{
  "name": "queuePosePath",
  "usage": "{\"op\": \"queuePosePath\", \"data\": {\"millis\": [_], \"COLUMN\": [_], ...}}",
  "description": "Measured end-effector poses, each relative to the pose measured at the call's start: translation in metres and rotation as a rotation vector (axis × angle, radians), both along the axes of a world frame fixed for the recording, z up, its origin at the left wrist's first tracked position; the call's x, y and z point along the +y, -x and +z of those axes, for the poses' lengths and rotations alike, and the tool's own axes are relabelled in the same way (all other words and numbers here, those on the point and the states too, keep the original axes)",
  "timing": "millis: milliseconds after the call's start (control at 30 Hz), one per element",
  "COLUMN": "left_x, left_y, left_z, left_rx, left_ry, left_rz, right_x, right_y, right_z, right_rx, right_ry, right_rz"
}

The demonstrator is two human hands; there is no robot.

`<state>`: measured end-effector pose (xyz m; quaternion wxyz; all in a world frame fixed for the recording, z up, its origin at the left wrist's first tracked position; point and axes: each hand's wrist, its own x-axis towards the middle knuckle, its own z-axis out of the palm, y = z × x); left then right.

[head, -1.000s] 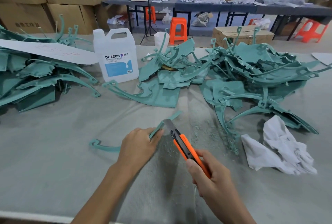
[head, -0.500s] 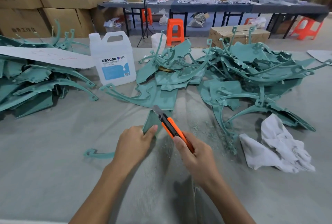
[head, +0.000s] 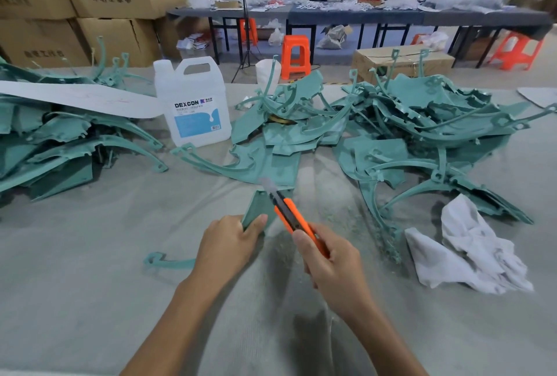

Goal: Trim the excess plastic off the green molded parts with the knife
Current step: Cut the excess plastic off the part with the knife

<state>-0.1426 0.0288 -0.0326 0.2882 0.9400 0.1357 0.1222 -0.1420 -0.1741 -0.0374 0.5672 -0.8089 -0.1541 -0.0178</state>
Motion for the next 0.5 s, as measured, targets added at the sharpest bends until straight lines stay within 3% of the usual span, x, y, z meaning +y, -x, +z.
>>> {"op": "queuePosePath", "data": {"millis": [133,333,500], "left_x": [-0.001,0.001,0.0], "left_y": [0.003,-0.001,0.003], "left_z": [-0.001,-0.001,0.001], "left_rx": [-0.034,0.005,-0.023], "left_ry": [-0.02,0.01,0.006], "left_rz": [-0.011,0.006,-0.011], "right_x": [-0.018,-0.007,-0.016], "right_y": [-0.031,-0.008,-0.046], "right_z": [0.013,0.019,0.021], "right_rx": [0.049,-0.08,0.052], "right_ry": [0.319,0.114,0.462], "right_rz": [-0.153,0.03,-0.129]}}
